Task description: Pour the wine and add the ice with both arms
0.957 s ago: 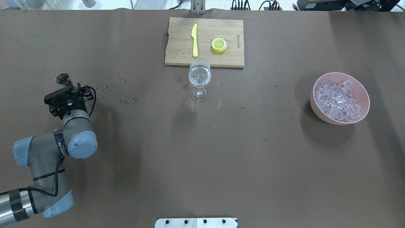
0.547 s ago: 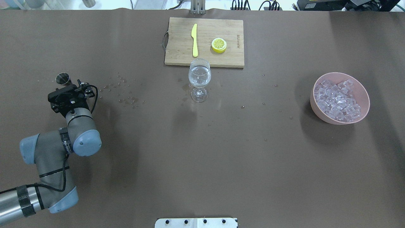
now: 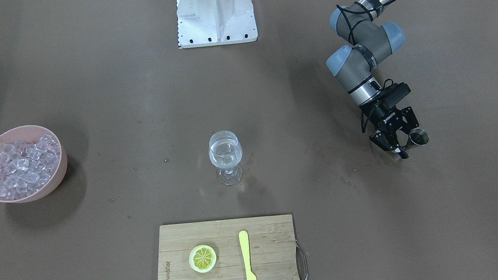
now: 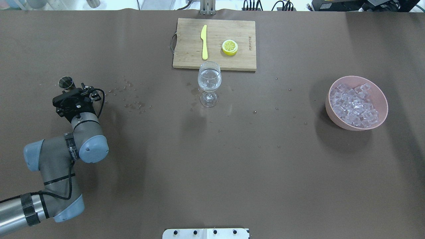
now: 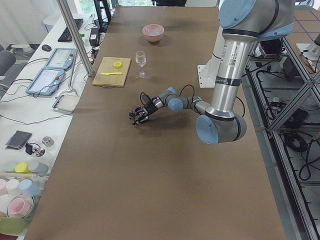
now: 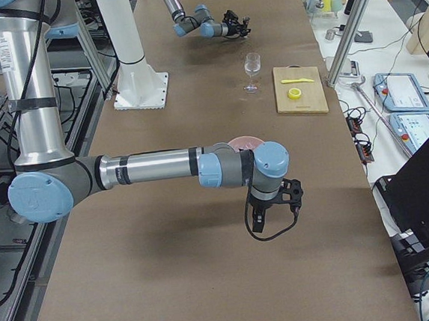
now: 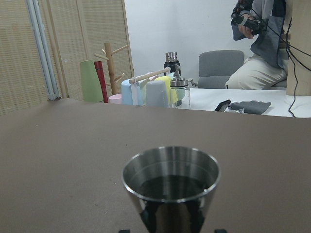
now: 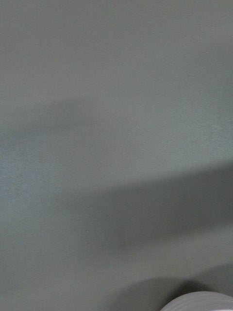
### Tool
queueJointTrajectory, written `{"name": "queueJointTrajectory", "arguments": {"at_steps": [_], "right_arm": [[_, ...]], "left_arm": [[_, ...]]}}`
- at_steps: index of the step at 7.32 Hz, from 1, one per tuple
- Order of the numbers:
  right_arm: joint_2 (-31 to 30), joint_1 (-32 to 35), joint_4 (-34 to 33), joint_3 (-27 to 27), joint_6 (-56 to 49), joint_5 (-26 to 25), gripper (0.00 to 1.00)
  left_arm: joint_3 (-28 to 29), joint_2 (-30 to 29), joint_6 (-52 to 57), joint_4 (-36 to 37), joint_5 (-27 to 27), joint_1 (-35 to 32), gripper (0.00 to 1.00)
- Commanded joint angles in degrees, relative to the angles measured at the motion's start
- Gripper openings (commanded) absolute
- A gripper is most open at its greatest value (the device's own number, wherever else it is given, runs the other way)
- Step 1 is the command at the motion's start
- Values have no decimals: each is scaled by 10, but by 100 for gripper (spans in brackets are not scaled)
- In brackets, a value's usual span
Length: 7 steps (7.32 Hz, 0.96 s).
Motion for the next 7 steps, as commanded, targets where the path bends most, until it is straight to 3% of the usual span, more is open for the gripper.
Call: {"name": "queueJointTrajectory", "arguments": {"at_steps": [1,2,4,6,7], "right_arm": [[0,0,0,0,0,0,100],[0,0,0,0,0,0,100],[-4,0,0,0,-1,13,100],[-5,0,0,0,0,15,100],[-5,0,0,0,0,16,100]], "left_arm": [[0,0,0,0,0,-2,55],[0,1,0,0,0,-3,46],[0,0,0,0,0,-5,3],[-19,0,7,-3,-1,-15,0],[-68,4,11,-3,-6,-25,0]]}}
